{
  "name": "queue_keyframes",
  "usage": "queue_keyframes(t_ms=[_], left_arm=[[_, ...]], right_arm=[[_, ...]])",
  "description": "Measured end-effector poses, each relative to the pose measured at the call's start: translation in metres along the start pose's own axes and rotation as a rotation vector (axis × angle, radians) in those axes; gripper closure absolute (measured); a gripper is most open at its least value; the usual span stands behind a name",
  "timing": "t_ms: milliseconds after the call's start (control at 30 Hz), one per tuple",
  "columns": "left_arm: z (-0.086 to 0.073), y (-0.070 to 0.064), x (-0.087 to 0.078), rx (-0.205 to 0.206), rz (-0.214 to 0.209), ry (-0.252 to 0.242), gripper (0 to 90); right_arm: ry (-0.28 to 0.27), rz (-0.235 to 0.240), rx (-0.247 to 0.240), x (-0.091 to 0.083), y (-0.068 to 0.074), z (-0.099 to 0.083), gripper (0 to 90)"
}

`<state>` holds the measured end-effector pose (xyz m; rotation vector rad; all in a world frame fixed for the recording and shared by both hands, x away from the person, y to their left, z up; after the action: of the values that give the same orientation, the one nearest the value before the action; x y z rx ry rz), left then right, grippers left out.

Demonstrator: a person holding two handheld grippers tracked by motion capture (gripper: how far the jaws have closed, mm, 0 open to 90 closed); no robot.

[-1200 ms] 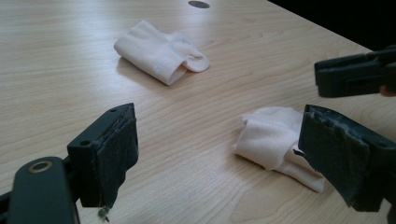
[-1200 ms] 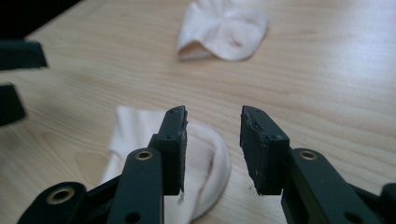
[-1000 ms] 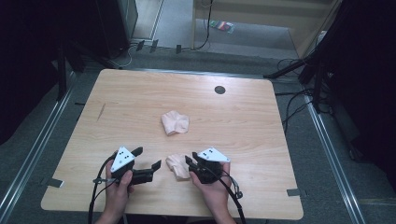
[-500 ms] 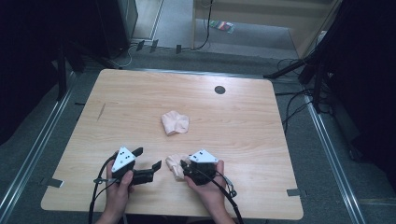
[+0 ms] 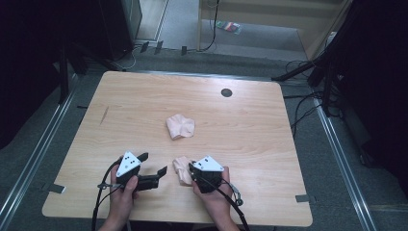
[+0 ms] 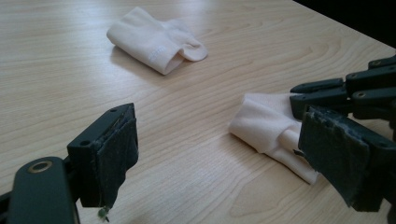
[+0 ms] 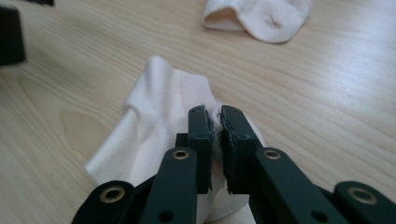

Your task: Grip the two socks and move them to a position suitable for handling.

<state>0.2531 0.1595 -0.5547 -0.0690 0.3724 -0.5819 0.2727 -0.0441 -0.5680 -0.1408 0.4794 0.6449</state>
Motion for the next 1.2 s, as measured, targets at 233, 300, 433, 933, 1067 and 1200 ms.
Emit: queue_keyframes(t_ms=[233, 300, 433, 933, 1067, 1200], left_arm=[[-0.002, -0.008, 0.003, 0.012, -0.025, 0.013, 12.6], [-0.001, -0.009, 0.003, 0.018, -0.026, 0.01, 12.5], [0.005, -0.004, -0.004, 0.006, -0.014, -0.036, 12.5], [0.019, 0.035, -0.029, -0.097, 0.04, -0.146, 13.2], [0.012, 0.032, -0.019, -0.088, 0.034, -0.073, 15.2], [0.006, 0.028, -0.01, -0.116, -0.004, -0.019, 15.7]], right_arm=[[-0.043, 0.035, 0.026, -0.012, 0.002, 0.02, 85.7], [-0.059, 0.045, 0.028, -0.016, 0.003, 0.028, 86.0], [-0.082, 0.071, 0.023, -0.021, 0.011, 0.043, 86.2], [-0.219, 0.272, 0.113, -0.058, 0.022, 0.083, 85.6], [-0.043, 0.232, 0.181, -0.032, -0.01, 0.038, 85.2], [0.071, 0.145, 0.196, -0.018, -0.037, -0.001, 85.0]])
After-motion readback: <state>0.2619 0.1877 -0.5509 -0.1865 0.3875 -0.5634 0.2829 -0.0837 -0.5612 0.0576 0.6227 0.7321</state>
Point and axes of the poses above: each handheld gripper's, and its own axes: x roughly forward along the jaws, z roughly out of its top, y roughly to its left, the point moved 4 cm from there along x, roughly forward along the jaws, and after that the axes turned 7 degrees about -y, right-handed, at the moved point
